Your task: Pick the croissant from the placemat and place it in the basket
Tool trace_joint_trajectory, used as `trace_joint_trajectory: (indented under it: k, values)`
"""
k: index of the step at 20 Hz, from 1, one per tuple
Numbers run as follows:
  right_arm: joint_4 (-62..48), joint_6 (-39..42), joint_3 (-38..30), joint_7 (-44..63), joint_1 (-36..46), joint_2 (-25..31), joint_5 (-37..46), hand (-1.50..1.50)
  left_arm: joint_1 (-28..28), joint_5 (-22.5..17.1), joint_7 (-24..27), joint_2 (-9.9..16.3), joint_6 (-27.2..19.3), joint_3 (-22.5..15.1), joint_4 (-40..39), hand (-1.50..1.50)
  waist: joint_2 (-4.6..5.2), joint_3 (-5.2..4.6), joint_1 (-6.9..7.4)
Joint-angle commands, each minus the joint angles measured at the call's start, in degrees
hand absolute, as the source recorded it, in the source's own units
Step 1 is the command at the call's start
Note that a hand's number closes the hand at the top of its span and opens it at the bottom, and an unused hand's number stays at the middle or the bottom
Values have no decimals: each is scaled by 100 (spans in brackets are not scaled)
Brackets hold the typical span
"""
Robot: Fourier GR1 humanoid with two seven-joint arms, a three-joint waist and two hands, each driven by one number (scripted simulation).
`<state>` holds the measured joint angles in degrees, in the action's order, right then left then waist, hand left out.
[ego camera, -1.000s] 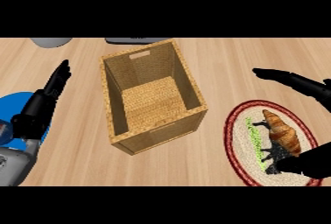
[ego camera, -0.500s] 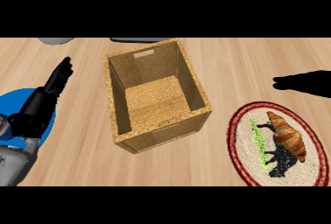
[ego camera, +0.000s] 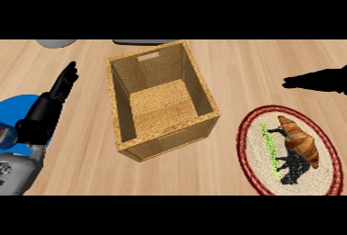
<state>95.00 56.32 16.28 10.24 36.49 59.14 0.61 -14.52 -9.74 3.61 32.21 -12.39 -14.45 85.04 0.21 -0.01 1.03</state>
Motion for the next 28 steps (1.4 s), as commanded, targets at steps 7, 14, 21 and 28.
trace_joint_trajectory:
  k: [7, 14, 21, 28]
  values:
    - [-323, -109, 506, -1229, -403, -454, 2044, -150, 76, 88, -432, -39, 287, 374, 365, 0, -21, 5, -65]
    - [-1403, -516, 949, -2015, -317, -827, 3322, -150, 246, 384, -180, -298, 368, 468, 261, 0, -4, 3, -25]
    - [-1294, -857, 690, -2205, -837, -1103, 3888, -150, 313, 471, 13, -318, 767, 932, 36, 0, -25, 0, -104]
    - [-2372, -1587, 731, -2886, -616, -1784, 4604, -150, 228, 848, -243, -713, 673, 810, 274, 0, -14, 2, -53]
